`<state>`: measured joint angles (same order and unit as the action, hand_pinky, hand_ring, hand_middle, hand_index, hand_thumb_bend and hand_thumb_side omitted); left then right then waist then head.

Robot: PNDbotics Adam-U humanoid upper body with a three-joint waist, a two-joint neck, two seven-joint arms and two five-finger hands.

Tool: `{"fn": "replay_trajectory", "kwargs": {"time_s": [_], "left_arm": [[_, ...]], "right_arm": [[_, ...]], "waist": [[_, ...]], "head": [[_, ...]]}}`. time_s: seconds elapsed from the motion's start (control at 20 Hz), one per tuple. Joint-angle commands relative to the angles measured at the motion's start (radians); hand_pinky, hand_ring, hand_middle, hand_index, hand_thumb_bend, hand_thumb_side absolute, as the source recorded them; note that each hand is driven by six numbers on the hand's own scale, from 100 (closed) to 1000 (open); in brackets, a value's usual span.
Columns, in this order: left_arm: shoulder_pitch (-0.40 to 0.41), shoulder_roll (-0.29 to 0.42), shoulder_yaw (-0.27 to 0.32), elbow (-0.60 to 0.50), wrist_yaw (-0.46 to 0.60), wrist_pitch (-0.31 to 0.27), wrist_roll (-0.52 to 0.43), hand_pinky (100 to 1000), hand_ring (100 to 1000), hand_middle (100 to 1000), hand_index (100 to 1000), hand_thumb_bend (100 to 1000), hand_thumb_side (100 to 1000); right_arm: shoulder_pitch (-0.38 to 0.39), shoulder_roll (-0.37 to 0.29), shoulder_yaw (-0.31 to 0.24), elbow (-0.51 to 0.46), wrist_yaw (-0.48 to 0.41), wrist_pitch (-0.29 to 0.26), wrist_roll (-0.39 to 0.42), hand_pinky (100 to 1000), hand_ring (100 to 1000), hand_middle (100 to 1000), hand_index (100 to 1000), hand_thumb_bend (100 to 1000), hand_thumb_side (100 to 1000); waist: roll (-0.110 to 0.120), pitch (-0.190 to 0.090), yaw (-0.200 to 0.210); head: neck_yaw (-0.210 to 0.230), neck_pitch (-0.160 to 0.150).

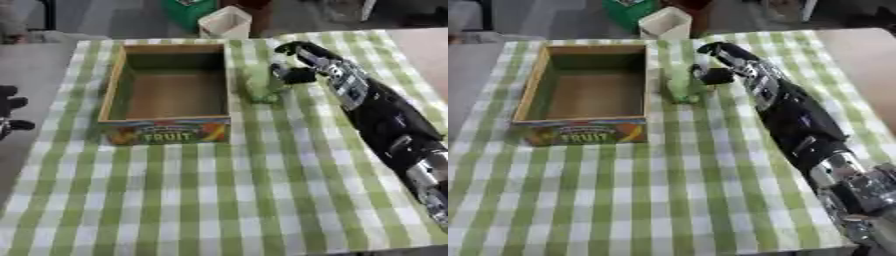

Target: Pick up objects on the table and place them in the box.

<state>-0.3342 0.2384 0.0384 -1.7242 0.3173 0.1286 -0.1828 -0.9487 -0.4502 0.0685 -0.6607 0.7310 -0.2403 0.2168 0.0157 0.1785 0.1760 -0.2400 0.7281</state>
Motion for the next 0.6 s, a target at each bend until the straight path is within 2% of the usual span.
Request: {"fn": "replay_trajectory", "kwargs": {"time_s": [0.05,0.6], "left_arm": [[-0.01,0.016,0.0,-0.013,0.004,-0.001,-0.002,600,780,729,715,209,209],[-0.012,0.016,0.001,-0.013,0.003,-0.001,0.0,600,779,728,715,210,209]], "right_arm": [[-0.024,-0.009,-0.005,-0.028,0.027,-0.026,0.021,963,932,899,936,121,570],[-0.017,-0.01,0.017,-0.113,-0.06,-0.049,0.114,947,917,891,933,100,611]], "waist": [[0.0,-0.018,-0.001],[-0.003,-0.017,-0.003]], "head": [[-0.003,-0.009],[-0.005,-0.016]]}}
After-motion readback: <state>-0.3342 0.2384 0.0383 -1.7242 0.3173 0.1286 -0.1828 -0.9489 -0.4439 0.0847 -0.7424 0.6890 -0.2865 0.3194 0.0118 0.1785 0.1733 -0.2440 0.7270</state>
